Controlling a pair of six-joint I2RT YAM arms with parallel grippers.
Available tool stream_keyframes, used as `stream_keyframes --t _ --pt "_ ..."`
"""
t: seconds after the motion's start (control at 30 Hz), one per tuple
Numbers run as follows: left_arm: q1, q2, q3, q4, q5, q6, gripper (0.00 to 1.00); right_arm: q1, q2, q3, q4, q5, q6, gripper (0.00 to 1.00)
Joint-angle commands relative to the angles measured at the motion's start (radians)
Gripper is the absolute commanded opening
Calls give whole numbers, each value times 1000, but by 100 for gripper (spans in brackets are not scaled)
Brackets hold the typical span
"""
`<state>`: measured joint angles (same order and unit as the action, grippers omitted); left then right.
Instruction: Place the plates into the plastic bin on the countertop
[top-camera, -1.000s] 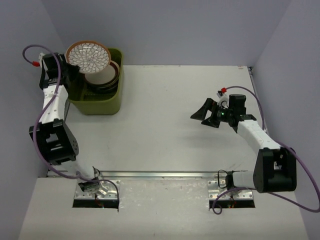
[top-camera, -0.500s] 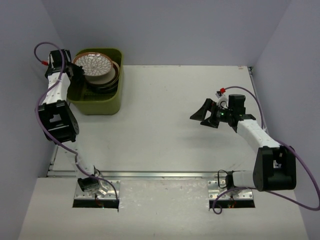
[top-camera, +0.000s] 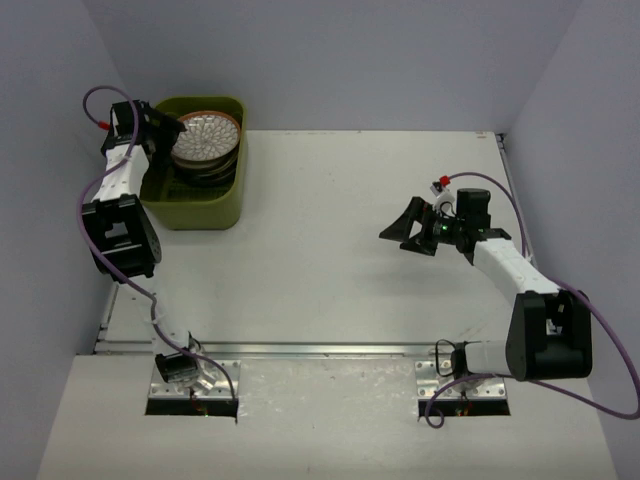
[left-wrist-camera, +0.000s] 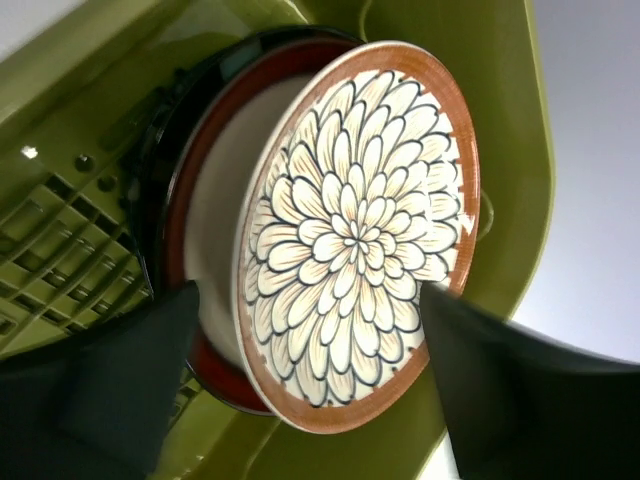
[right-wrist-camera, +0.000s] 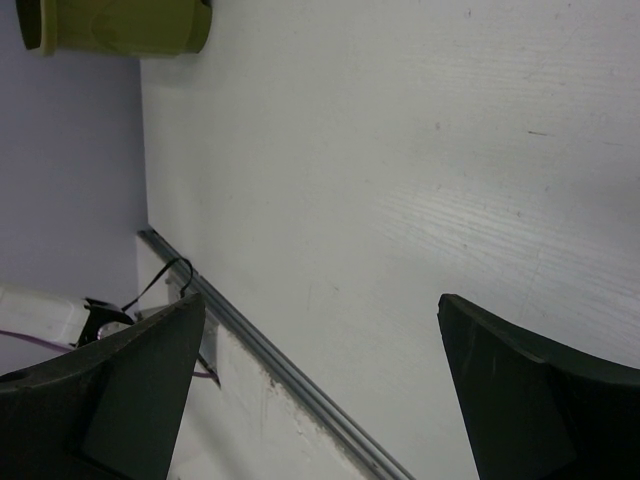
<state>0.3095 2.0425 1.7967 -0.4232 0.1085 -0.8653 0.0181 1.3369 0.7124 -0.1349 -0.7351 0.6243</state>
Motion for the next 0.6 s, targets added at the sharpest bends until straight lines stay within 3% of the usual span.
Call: stream_keyframes --t 0.0,0.23,0.37,0.43,0.57 --pt "-16 -136 12 1 -108 68 99 2 -4 5 24 1 -28 99" --pt "-15 -308 -114 -54 -264 167 100 2 -29 89 -130 175 -119 99" --pt "-50 -491 -254 38 -176 280 100 5 -98 170 -271 387 -179 99" --pt "-103 -531 -272 3 -182 353 100 6 -139 204 -342 486 -199 99" --pt "-297 -653 -327 -104 -346 500 100 12 -237 298 -439 593 -312 99"
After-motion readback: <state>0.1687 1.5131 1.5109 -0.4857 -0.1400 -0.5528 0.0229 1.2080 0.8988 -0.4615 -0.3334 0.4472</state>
